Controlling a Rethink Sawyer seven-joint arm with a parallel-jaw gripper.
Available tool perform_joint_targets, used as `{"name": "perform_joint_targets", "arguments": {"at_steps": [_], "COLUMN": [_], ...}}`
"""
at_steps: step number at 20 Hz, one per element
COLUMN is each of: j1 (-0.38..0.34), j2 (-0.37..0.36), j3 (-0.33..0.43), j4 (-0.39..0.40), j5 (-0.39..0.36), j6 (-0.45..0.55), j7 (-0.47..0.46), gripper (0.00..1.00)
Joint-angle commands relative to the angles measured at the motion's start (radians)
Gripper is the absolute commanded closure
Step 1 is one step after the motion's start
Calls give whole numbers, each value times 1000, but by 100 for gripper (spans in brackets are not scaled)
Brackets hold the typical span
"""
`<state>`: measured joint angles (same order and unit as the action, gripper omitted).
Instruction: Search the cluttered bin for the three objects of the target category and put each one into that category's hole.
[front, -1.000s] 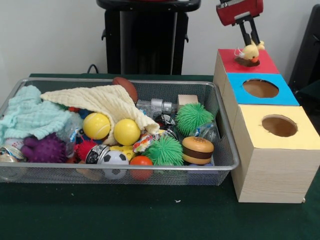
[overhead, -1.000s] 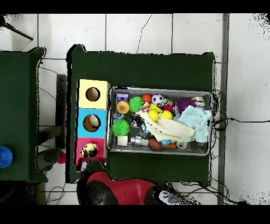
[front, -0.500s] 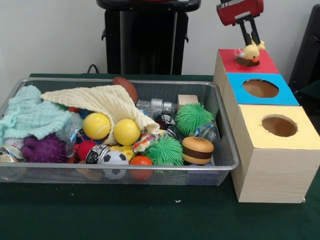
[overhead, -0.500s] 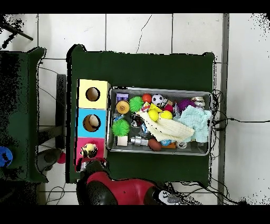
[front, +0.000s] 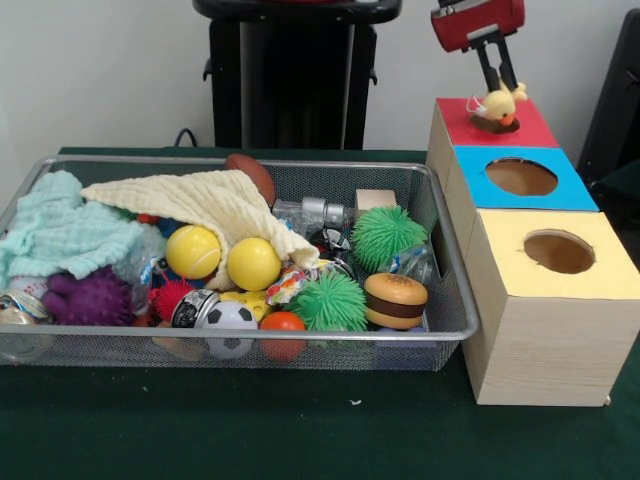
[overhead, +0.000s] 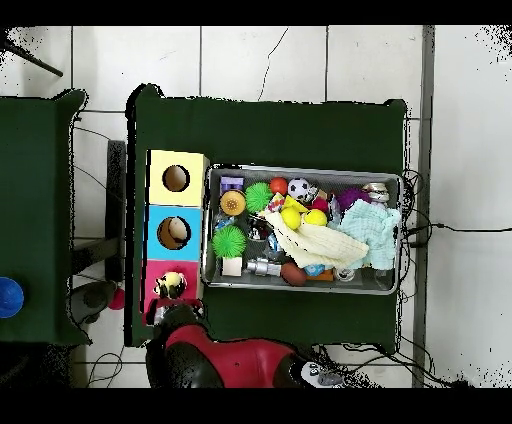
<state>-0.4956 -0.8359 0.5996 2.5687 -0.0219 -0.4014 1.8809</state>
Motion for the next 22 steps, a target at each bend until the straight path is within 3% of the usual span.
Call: {"name": "perform_joint_targets", "arguments": {"at_steps": [1, 6, 7, 13, 22], "j1": [6, 10, 8, 12, 7], "j2": [24, 20, 20, 1, -39], "j3": [-29, -33, -31, -34, -24], "j4": [-136, -139, -139, -139, -155], "j5": [31, 31, 34, 34, 37], "j6": [59, 90, 105, 84, 181], "j7": [172, 156, 151, 164, 117], "gripper": [100, 100, 0, 0, 0]}}
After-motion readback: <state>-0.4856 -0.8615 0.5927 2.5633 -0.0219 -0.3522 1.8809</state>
